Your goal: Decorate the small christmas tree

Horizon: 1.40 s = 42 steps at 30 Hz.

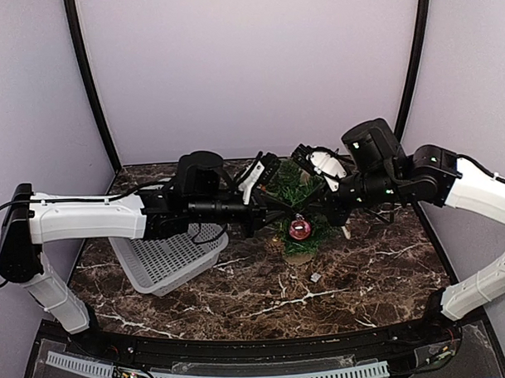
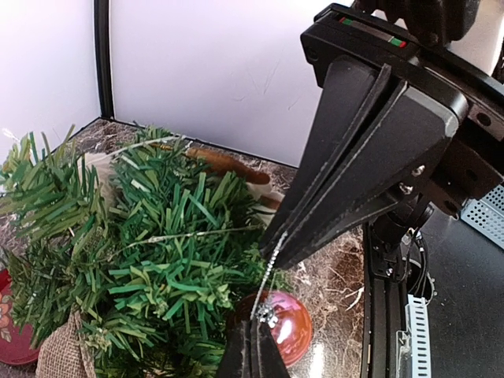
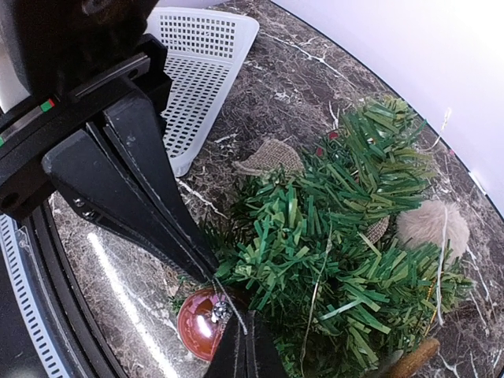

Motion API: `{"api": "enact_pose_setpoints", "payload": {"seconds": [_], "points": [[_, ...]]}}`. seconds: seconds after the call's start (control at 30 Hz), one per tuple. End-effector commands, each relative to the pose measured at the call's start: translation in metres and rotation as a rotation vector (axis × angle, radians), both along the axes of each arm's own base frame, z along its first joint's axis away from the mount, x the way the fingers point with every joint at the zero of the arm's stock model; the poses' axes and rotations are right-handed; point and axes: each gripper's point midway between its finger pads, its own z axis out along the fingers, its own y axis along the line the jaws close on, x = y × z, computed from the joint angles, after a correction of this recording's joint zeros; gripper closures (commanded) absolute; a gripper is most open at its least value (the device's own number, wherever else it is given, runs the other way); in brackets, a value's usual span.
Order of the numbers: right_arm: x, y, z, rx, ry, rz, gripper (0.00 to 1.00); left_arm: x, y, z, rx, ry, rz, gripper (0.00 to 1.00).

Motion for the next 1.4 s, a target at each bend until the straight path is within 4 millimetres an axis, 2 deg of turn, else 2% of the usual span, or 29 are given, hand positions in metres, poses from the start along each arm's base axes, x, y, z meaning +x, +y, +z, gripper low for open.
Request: {"api": "enact_pose_setpoints", "payload": {"seconds": [0.0, 0.17, 0.43, 0.5, 0.67, 0.83, 1.03, 1.37], "points": [[0.004, 0.009, 0.030, 0.074, -0.047, 0.020, 1.00, -0.003, 0.008, 0.025, -0.060, -0.030, 0.006, 1.00], [0.011, 0.012, 0.031, 0.058, -0.054, 0.003, 1.00, 0.011, 0.013, 0.023, -0.045, -0.024, 0.066, 1.00], [0.017, 0.015, 0.027, 0.042, -0.050, -0.015, 1.00, 0.021, 0.014, 0.019, -0.036, -0.007, 0.096, 1.00], [0.016, 0.016, 0.028, 0.047, -0.050, -0.006, 1.00, 0.020, 0.014, 0.020, -0.046, -0.009, 0.086, 1.00], [0.009, 0.016, 0.035, 0.074, -0.051, 0.020, 1.00, -0.002, 0.012, 0.026, -0.097, -0.035, -0.038, 0.99], [0.002, 0.016, 0.041, 0.100, -0.046, 0.048, 1.00, -0.015, 0.008, 0.028, -0.116, -0.039, -0.125, 0.82], [-0.003, 0.018, 0.047, 0.121, -0.039, 0.074, 1.00, -0.019, 0.006, 0.030, -0.134, -0.042, -0.154, 0.80], [-0.004, 0.022, 0.045, 0.120, -0.031, 0.088, 1.00, -0.018, -0.001, 0.035, -0.163, -0.045, -0.166, 0.78]]}}
